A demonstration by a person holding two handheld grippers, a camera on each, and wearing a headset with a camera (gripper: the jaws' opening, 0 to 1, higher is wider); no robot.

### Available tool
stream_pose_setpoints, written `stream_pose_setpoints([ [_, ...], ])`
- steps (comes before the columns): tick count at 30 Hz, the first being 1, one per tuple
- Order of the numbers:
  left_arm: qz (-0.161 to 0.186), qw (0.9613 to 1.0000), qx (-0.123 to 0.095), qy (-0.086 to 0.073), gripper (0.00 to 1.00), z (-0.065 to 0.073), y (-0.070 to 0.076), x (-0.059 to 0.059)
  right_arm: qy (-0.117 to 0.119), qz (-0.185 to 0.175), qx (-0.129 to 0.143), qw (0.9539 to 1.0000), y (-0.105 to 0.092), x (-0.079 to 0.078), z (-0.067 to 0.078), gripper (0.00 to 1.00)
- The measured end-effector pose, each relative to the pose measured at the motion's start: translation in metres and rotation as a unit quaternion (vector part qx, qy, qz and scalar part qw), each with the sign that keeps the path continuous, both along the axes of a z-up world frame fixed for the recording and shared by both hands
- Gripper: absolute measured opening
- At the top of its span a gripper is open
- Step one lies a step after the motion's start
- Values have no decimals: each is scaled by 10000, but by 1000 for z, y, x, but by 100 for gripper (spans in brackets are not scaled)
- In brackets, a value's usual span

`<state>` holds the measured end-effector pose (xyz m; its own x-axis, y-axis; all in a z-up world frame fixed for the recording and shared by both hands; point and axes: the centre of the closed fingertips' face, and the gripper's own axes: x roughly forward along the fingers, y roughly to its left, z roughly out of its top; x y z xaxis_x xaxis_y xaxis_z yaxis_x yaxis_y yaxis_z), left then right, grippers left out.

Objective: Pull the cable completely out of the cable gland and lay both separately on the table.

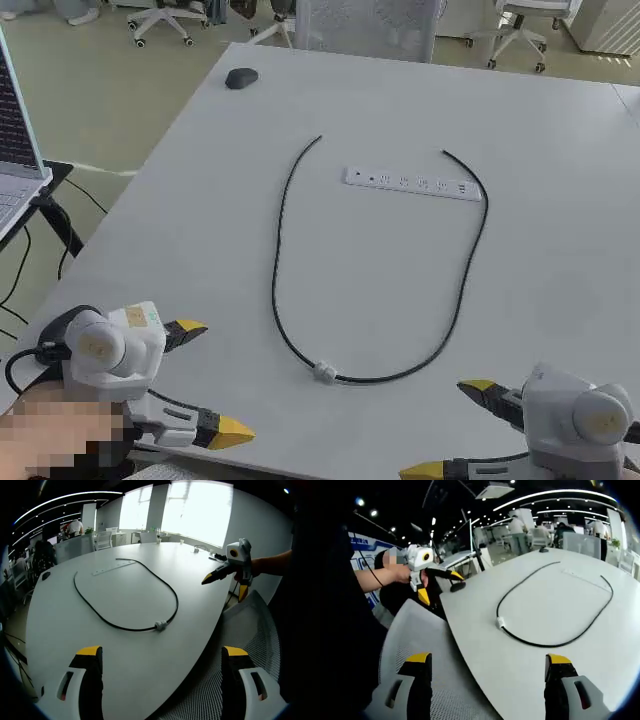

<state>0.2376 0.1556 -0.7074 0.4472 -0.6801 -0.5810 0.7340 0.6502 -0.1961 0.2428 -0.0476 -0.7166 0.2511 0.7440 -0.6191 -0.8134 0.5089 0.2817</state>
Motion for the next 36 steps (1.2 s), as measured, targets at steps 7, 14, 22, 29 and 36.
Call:
stream_pose_setpoints([
  [7, -75, 10000, 30, 3, 98, 1, 2, -2, -37, -50, -51, 10000, 2, 2, 1, 92],
  [14, -100, 9999, 30, -34, 98, 3, 4, -3, -39, -70, -78, 9999, 2, -2, 3, 91],
  [22, -146, 9999, 39, -14, 98, 2, 5, -1, 31, -48, -170, 9998, 3, -3, 2, 89],
  [29, -128, 9999, 26, 9, 99, -3, 6, 3, -85, 124, -326, 9994, 11, 8, -3, 86],
  [36, -175, 9998, 3, 81, 99, -9, 6, 0, -103, 211, -381, 9990, 23, 19, -5, 84],
])
